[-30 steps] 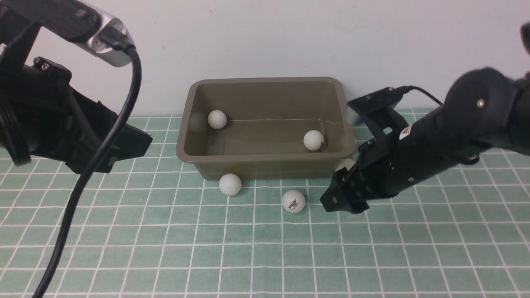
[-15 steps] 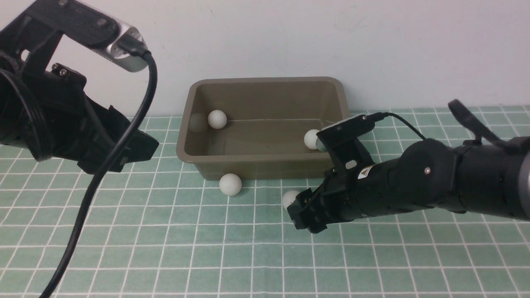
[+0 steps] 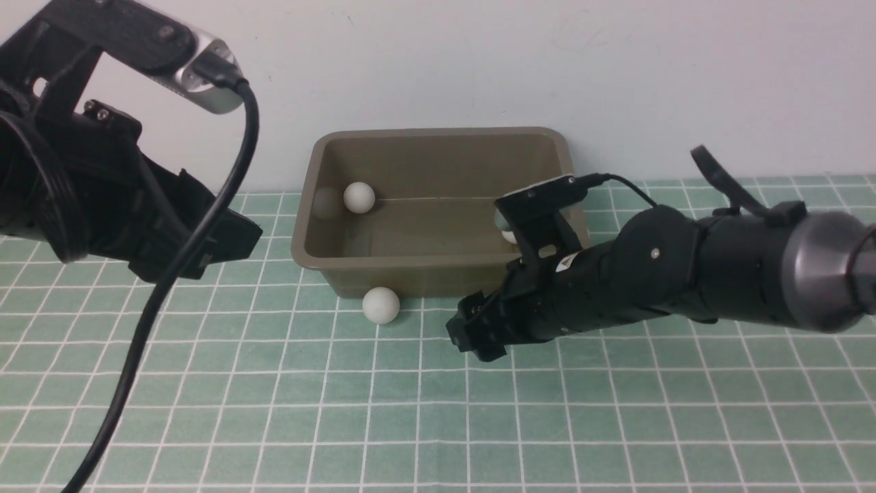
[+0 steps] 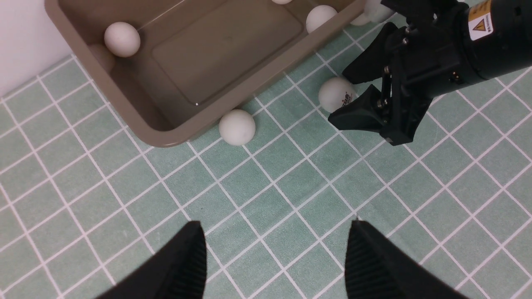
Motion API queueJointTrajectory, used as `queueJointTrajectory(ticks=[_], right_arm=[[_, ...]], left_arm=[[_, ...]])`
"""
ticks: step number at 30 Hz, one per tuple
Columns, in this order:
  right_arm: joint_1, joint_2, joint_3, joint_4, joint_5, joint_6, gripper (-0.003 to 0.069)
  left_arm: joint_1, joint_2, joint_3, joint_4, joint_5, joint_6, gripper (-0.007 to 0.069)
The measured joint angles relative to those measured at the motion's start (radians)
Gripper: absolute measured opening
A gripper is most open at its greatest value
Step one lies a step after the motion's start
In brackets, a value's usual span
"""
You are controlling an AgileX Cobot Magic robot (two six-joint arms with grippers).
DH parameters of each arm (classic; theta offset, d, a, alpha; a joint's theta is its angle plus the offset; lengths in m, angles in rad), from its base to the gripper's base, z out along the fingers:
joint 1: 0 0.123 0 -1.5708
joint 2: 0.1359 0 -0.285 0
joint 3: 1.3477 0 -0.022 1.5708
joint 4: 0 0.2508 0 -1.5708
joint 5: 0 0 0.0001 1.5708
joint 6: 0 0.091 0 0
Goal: Put the table tennis balls in the box on the green coffee tablecloth.
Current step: 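Reach for and grasp a ping pong ball on the table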
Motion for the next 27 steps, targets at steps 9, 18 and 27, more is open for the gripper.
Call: queueJointTrajectory(ticks=[9,18,27], right_arm=[[0.000,0.013,-0.002,0.001,-0.017,0.000,0.0514],[0.000,0.013,-0.004,0.022,-0.042,0.000,0.0514],[0.000,0.013,-0.004,0.026,-0.091,0.000,0.0514]], left_arm=[[0.000,0.000,0.000,0.000,-0.001,0.000,0.0405],[0.000,0.000,0.000,0.000,-0.001,0.000,0.0405],[0.000,0.000,0.000,0.000,-0.001,0.000,0.0405]])
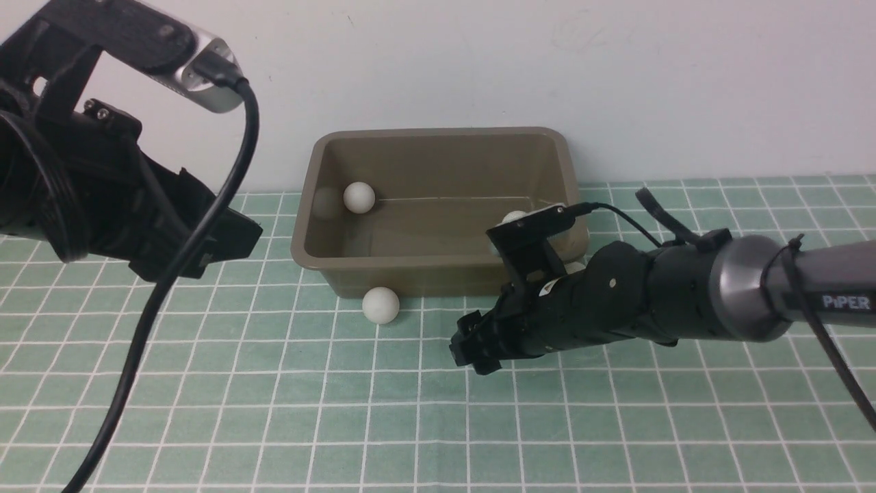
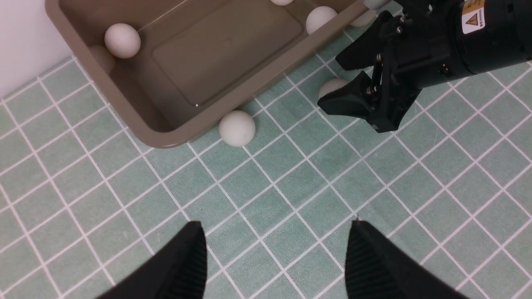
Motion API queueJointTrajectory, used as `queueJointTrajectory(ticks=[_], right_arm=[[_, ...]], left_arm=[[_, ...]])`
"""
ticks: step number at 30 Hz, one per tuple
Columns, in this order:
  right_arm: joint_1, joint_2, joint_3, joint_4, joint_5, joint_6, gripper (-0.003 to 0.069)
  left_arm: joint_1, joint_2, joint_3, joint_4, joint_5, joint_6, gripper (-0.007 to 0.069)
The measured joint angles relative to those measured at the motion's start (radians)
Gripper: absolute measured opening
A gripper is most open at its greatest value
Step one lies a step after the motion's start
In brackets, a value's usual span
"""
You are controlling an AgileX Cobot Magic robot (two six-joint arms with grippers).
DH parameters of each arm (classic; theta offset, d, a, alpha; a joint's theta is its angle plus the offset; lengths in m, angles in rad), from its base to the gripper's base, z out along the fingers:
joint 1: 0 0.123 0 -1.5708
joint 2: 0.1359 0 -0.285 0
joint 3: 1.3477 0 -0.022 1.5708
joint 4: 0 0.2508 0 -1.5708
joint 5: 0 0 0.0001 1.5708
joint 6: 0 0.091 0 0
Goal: Put the table tennis balls in the box on the green coffee tablecloth.
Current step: 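Reach for and grasp a ping pong ball on the table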
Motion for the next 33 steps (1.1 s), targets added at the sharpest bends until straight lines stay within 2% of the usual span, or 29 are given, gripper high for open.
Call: queueJointTrajectory(ticks=[33], right_arm=[[0.000,0.040,0.000,0.000,-0.011,-0.001,0.0514]], left_arm=[[0.000,0.000,0.000,0.000,0.000,0.000,0.0405]])
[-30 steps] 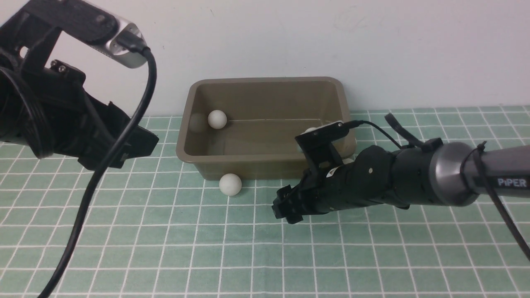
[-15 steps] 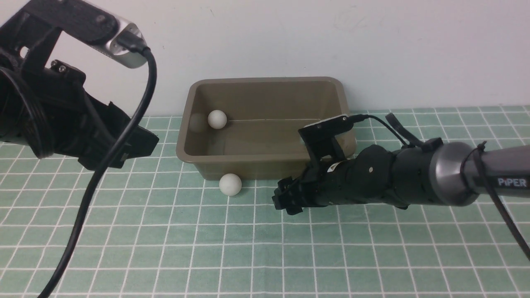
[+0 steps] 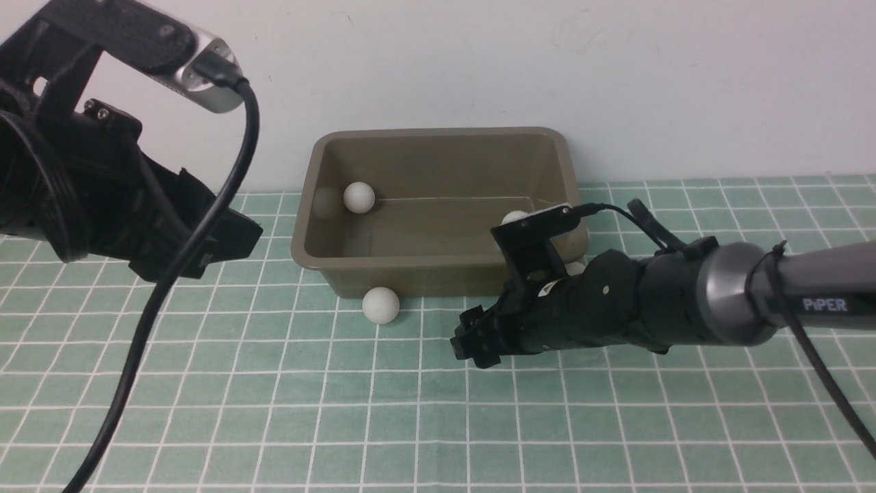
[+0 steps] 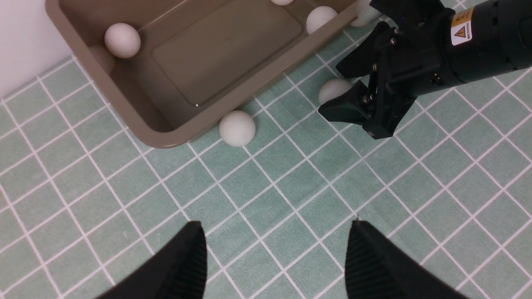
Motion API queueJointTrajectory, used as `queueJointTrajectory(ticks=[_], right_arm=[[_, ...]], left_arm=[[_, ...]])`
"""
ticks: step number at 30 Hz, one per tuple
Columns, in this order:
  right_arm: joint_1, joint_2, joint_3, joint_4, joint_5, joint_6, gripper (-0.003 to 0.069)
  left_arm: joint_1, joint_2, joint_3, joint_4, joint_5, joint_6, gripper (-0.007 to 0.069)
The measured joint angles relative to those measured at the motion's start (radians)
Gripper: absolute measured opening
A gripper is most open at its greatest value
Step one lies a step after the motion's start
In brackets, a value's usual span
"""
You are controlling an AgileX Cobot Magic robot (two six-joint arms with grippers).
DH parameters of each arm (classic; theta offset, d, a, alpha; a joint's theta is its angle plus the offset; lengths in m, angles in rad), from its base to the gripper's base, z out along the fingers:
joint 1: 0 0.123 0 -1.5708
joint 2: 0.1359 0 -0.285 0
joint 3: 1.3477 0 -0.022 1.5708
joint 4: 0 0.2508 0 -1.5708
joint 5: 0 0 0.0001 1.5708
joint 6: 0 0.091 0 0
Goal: Put the table tennis balls in the box on the green coffee tablecloth.
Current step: 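Reach for and grasp a ping pong ball on the table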
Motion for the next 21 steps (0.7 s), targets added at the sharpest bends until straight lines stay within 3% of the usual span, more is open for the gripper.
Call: queueJointTrajectory(ticks=[21], right_arm=[[0.000,0.000,0.000,0.000,0.002,0.004,0.0498]], left_arm=[[0.000,0.000,0.000,0.000,0.000,0.000,0.0405]])
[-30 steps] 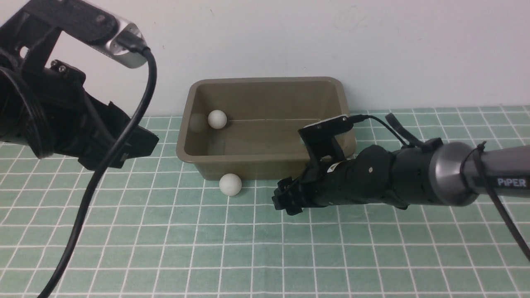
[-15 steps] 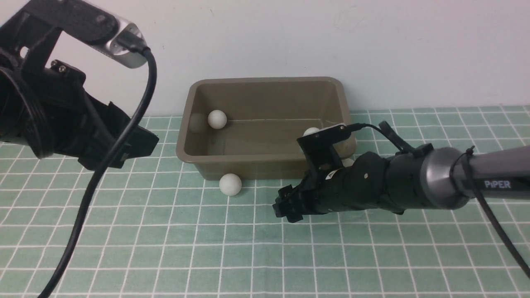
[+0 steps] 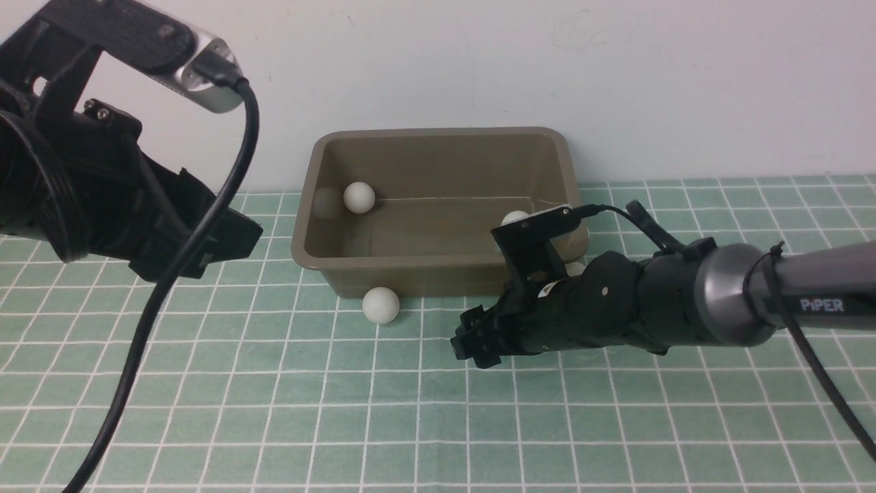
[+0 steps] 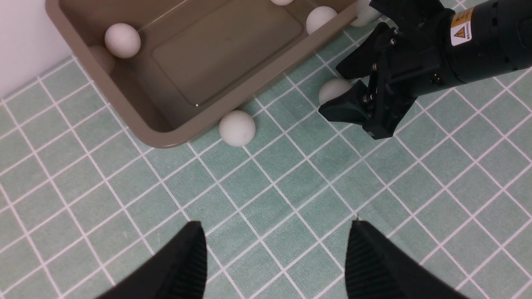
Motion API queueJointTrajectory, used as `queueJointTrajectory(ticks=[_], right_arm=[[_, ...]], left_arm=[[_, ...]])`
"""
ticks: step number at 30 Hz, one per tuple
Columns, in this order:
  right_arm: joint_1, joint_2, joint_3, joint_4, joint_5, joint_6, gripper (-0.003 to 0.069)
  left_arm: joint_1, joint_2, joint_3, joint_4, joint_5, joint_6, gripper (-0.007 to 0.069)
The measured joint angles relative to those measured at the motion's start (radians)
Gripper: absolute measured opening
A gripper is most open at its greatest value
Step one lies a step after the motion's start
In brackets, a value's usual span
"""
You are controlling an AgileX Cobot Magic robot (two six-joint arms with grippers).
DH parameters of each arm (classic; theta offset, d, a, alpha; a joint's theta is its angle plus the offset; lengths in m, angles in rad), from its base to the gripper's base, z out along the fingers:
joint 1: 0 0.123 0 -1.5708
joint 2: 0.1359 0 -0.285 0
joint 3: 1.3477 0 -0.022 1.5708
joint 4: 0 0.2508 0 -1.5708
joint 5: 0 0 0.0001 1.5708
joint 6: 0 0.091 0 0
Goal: Put the table tennis balls in the box on the green coffee tablecloth.
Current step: 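Reach for and grasp a ping pong ball on the table, then release the ping pong ball into the bin and lift the gripper away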
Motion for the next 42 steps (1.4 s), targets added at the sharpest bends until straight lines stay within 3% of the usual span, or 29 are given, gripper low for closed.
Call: queueJointTrajectory(ticks=[7,14,25,36,42], right_arm=[[0.000,0.000,0.000,0.000,0.000,-0.003,0.0453],[0.000,0.000,0.000,0.000,0.006,-0.003,0.0362],[0.000,-0.018,-0.001,-0.044,0.027,-0.004,0.0361],[0.001,-0.267,-0.001,-0.180,0.234,-0.004,0.0361],[-0.019,-0.294,-0.027,-0.180,0.163,-0.004,0.0361]], left_arm=[[0.000,0.000,0.000,0.000,0.000,0.000,0.0405],[0.000,0.000,0.000,0.000,0.000,0.000,0.0405],[0.000,0.000,0.000,0.000,0.000,0.000,0.0405],[0.000,0.000,0.000,0.000,-0.003,0.000,0.0405],[0.000,0.000,0.000,0.000,-0.003,0.000,0.0405]])
